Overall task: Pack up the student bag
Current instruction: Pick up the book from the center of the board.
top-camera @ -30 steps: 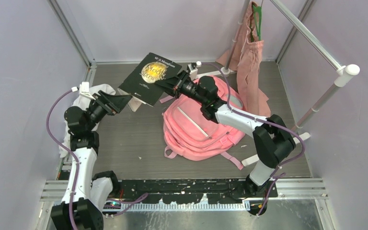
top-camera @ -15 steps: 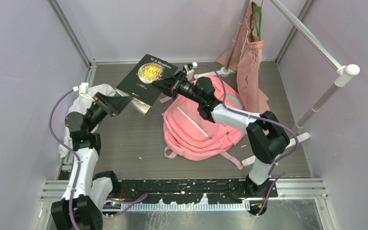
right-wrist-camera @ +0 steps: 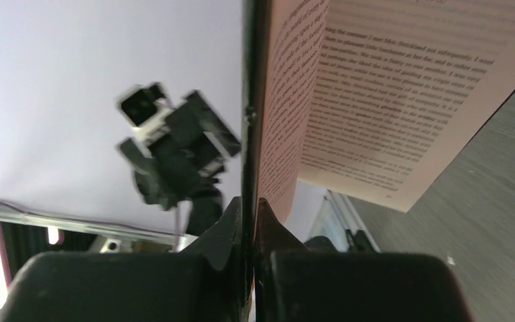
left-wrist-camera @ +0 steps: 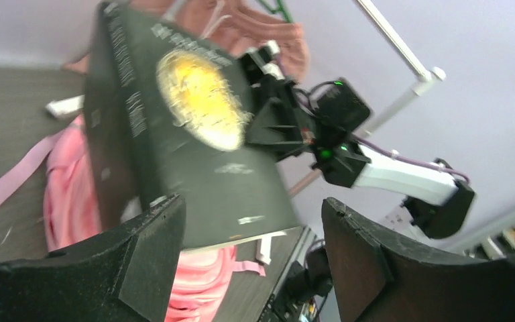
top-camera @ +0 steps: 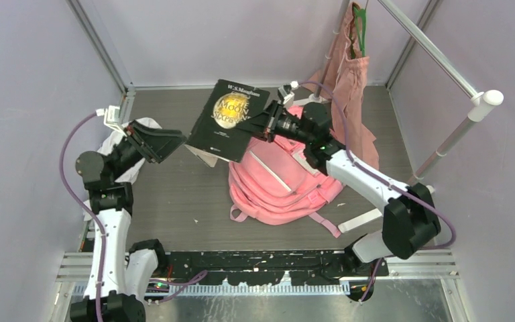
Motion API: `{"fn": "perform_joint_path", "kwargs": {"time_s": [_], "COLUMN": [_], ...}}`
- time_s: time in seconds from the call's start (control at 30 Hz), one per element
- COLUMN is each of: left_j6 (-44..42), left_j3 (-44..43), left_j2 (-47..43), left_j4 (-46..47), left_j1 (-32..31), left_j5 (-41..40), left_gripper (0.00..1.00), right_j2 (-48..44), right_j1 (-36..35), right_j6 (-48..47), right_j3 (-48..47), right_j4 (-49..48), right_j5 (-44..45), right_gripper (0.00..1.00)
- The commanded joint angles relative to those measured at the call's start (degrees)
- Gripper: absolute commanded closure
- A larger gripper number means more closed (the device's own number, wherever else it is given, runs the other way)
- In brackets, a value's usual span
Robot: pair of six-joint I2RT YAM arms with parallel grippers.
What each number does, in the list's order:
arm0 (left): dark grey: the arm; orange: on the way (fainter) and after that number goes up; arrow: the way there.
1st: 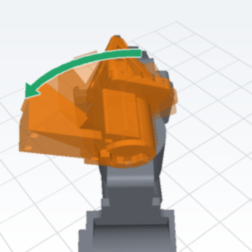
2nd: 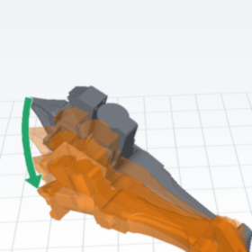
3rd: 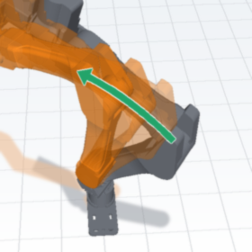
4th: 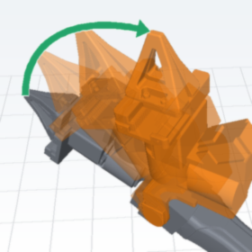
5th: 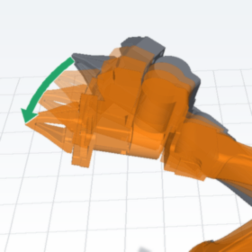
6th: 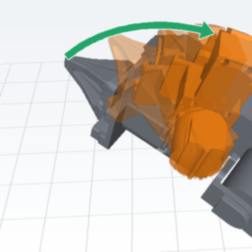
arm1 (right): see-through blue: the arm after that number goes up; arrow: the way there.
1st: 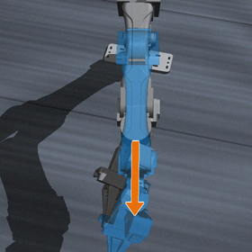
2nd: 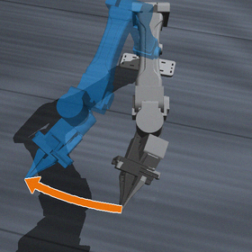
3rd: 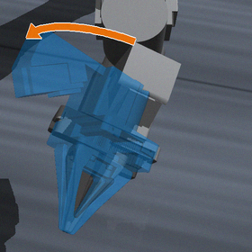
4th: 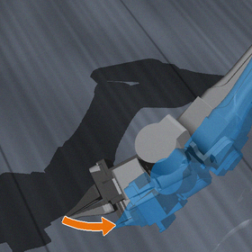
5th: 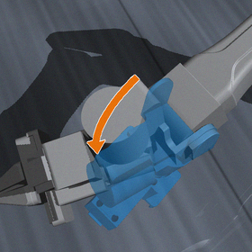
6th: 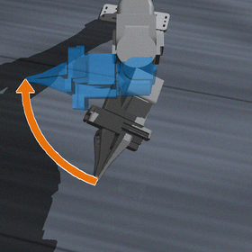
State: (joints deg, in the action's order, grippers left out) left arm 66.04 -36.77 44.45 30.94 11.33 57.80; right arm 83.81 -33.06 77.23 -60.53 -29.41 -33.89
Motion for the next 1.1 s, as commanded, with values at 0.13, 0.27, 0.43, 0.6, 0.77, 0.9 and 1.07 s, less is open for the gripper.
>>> {"fn": "perform_joint_path", "kwargs": {"time_s": [0.13, 0.27, 0.43, 0.6, 0.77, 0.9, 1.07], "left_j6": [-16.5, -18.5, -26.3, -26.8, -18.3, -13.3, -9.9], "left_j3": [-15.4, -11.3, -9.5, -1.1, 8.9, 16.5, 20.8], "left_j2": [-2.0, -4.4, -6.8, -10.8, -12.2, -13.4, -13.5], "left_j4": [-26.7, -32.5, -50.6, -57.2, -48.3, -38.3, -31.3], "left_j1": [-0.7, -0.6, -0.6, -0.2, 0.1, 0.1, 0.1], "left_j5": [2.9, -6.8, -19.7, -31.5, -32.9, -30.4, -26.7], "left_gripper": [0.21, 0.19, 0.16, 0.02, 0.0, 0.04, 0.11], "right_j2": [-6.9, -5.5, 0.8, 11.7, 22.9, 33.6, 41.1], "right_j1": [3.2, 2.1, -5.3, -7.5, -7.4, -7.4, -7.5], "right_j6": [-22.5, -23.6, -27.4, -20.6, -1.5, 22.9, 29.5], "right_j3": [-6.5, -7.7, -13.7, -16.9, -16.8, -18.2, -20.8], "right_j4": [19.2, 19.5, 21.5, 11.5, -16.2, -46.4, -53.2], "right_j5": [-20.1, -21.6, -22.0, -22.9, -26.1, -27.5, -27.7], "right_gripper": [0.99, 0.99, 0.99, 0.99, 0.99, 0.99, 0.99]}}
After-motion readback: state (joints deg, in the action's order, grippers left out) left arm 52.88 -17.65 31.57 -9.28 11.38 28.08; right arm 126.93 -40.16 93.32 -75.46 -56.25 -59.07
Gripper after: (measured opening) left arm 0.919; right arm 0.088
